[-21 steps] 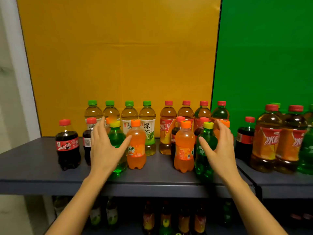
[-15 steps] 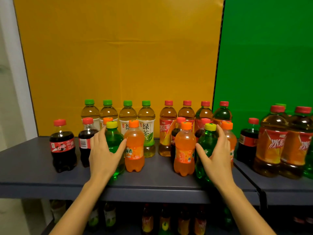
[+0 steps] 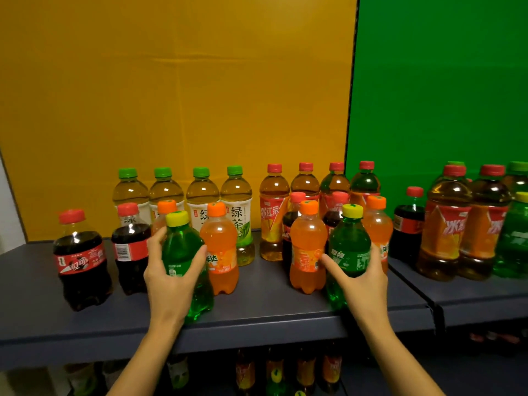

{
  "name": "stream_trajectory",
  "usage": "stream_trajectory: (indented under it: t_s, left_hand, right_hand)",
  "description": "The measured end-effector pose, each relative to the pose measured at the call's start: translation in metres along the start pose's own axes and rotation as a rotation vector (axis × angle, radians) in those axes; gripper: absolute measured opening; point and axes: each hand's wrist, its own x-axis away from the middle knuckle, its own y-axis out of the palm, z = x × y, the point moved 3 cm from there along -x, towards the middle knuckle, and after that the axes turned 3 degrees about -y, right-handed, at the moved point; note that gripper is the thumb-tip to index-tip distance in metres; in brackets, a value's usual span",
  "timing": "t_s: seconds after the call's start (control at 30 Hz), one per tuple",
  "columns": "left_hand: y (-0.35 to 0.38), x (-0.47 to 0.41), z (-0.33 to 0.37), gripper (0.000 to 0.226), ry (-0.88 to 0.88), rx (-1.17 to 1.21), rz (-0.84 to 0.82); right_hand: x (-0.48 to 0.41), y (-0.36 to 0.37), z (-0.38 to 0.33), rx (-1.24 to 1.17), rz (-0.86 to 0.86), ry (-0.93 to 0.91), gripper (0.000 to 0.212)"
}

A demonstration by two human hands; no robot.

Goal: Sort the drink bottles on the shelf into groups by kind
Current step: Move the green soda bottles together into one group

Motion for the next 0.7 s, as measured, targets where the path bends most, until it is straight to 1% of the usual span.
stream_trajectory:
  t_s: [0.1,0.2,0.3,0.33,0.43,0.6,0.7]
  left_hand:
    - [0.004,0.002,0.018,0.048,0.04,0.098,0.042]
    - [0.013,-0.006,0.044,0.044,0.039,0.251,0.023]
    - [0.037,-0.007,0.07,0.039,0.004,0.424,-0.083]
    - [0.047,-0.004,0.077,0.036,-0.014,0.468,-0.128]
    - [0.084,0.009,0.091,0.035,-0.046,0.563,-0.268]
    - [0.155,0.044,0.111,0.039,-0.054,0.651,-0.432]
    - [0.201,0.069,0.126,0.039,-0.055,0.706,-0.494]
  right_hand:
    - [0.002,-0.004,-0.006,-0.067,-0.018,0.059,0.054]
    - [0.006,-0.015,-0.009,-0.154,0.021,0.159,0.055]
    - [0.013,-0.037,-0.02,-0.196,0.076,0.183,0.043]
    - [0.015,-0.047,-0.025,-0.203,0.089,0.181,0.043]
    - [0.019,-0.081,-0.04,-0.19,0.14,0.148,0.055]
    - [0.017,-0.148,-0.048,-0.119,0.248,0.088,0.047]
    - [0.01,-0.193,-0.04,-0.053,0.295,0.069,0.054]
